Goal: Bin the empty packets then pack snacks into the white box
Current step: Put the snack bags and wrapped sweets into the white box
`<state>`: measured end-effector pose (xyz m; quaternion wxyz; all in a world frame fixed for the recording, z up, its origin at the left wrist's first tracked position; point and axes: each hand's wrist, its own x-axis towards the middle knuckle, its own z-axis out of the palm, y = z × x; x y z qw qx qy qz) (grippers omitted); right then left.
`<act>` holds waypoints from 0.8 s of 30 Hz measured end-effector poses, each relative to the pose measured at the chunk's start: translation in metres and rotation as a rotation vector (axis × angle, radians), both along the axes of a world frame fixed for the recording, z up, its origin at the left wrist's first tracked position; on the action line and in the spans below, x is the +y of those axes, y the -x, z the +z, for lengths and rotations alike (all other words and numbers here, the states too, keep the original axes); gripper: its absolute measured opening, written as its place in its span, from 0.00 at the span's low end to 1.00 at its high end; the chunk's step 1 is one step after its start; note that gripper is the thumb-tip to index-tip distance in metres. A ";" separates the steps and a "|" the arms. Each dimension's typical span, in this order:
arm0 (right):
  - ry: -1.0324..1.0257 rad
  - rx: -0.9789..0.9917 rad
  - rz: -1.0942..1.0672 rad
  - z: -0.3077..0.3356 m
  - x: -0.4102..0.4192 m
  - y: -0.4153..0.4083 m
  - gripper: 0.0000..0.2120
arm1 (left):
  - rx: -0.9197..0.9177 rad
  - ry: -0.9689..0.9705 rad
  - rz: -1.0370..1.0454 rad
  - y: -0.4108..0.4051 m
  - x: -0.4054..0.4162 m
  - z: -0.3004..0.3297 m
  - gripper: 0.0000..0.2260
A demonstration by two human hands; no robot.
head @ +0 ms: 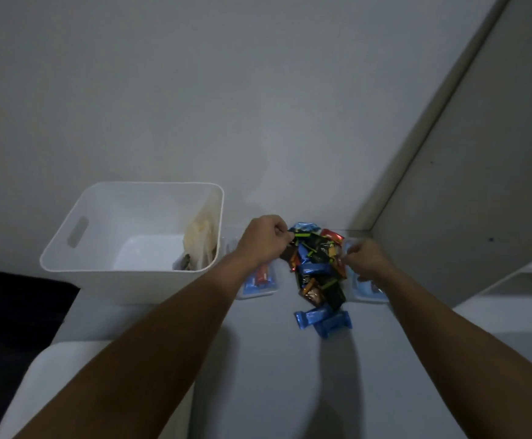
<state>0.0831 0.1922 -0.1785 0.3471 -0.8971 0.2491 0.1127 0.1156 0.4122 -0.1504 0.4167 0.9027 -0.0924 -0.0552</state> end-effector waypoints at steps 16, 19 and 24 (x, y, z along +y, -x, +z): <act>0.045 0.133 -0.158 -0.059 -0.076 0.032 0.25 | 0.627 0.105 -0.119 0.031 -0.147 -0.102 0.11; 0.031 0.151 -0.194 -0.062 -0.079 0.028 0.23 | 0.675 0.170 -0.024 0.029 -0.156 -0.108 0.11; -0.045 0.154 -0.279 -0.050 -0.078 0.024 0.18 | 0.617 0.243 0.106 0.022 -0.153 -0.102 0.02</act>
